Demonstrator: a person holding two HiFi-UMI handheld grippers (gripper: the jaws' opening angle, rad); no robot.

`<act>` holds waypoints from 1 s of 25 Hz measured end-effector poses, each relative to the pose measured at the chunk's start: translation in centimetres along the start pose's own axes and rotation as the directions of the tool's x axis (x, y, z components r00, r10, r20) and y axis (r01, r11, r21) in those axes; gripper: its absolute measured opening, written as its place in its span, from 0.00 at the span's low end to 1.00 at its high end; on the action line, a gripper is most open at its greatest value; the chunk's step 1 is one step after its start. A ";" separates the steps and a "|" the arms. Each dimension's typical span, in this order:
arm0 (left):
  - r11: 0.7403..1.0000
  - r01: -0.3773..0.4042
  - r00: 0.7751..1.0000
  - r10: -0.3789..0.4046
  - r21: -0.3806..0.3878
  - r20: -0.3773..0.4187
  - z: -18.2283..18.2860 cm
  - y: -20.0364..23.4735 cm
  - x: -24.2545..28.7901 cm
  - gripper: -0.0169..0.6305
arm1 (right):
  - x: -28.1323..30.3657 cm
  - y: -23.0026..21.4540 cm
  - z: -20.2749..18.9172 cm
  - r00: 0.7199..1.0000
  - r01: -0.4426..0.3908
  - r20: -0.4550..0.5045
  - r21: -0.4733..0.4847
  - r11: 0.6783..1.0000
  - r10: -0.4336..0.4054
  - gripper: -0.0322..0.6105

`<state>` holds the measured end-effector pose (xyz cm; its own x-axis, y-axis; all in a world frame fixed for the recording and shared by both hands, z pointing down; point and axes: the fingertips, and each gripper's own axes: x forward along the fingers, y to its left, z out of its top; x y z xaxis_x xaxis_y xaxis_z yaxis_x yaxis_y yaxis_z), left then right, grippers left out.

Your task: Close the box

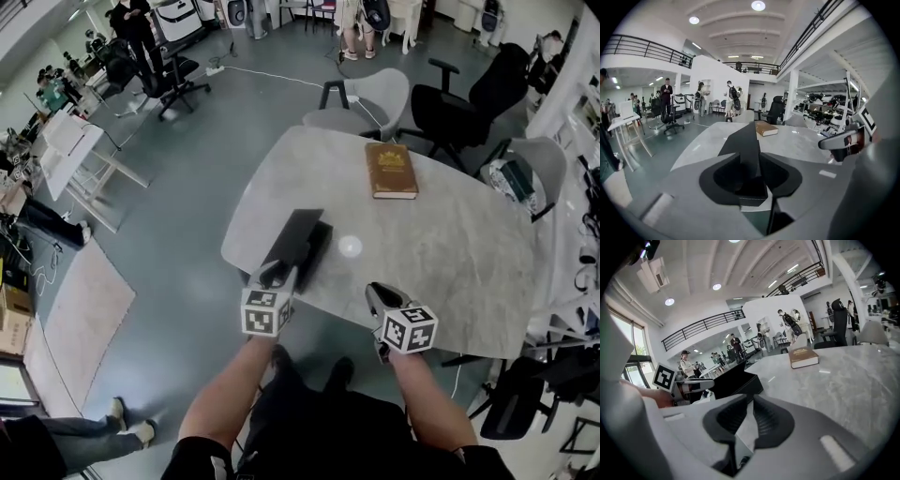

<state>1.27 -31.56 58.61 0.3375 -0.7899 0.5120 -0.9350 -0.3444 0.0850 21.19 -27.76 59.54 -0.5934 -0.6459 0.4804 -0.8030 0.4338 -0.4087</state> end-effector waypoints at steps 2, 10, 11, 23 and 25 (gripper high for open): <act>0.999 -0.021 1.000 0.021 0.024 -0.015 -0.3 -0.6 0.2 0.23 | -0.9 -0.6 -0.6 1.000 -0.002 -0.008 0.016 1.000 0.002 0.11; 0.991 -0.059 0.995 0.069 0.122 -0.076 -1.8 -1.4 1.2 0.24 | -1.7 -1.2 -1.9 1.000 -0.018 -0.012 0.069 0.997 0.019 0.11; 0.988 -0.063 0.993 0.075 0.142 -0.087 -2.1 -1.5 1.4 0.24 | -1.8 -1.2 -2.0 1.000 -0.016 -0.011 0.069 0.997 0.017 0.11; 0.943 -0.077 0.974 0.141 0.324 -0.177 -4.7 -2.8 3.4 0.26 | -3.5 -2.6 -3.1 1.000 0.003 -0.006 0.133 0.991 -0.002 0.11; 0.941 -0.078 0.973 0.144 0.329 -0.182 -4.8 -2.7 3.3 0.26 | -3.7 -2.6 -3.0 1.000 0.005 -0.002 0.131 0.991 -0.005 0.11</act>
<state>4.35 -30.81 64.21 0.1740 -0.7258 0.6656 -0.8701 -0.4299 -0.2413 25.27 -24.60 61.20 -0.5896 -0.6464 0.4843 -0.7918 0.3443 -0.5045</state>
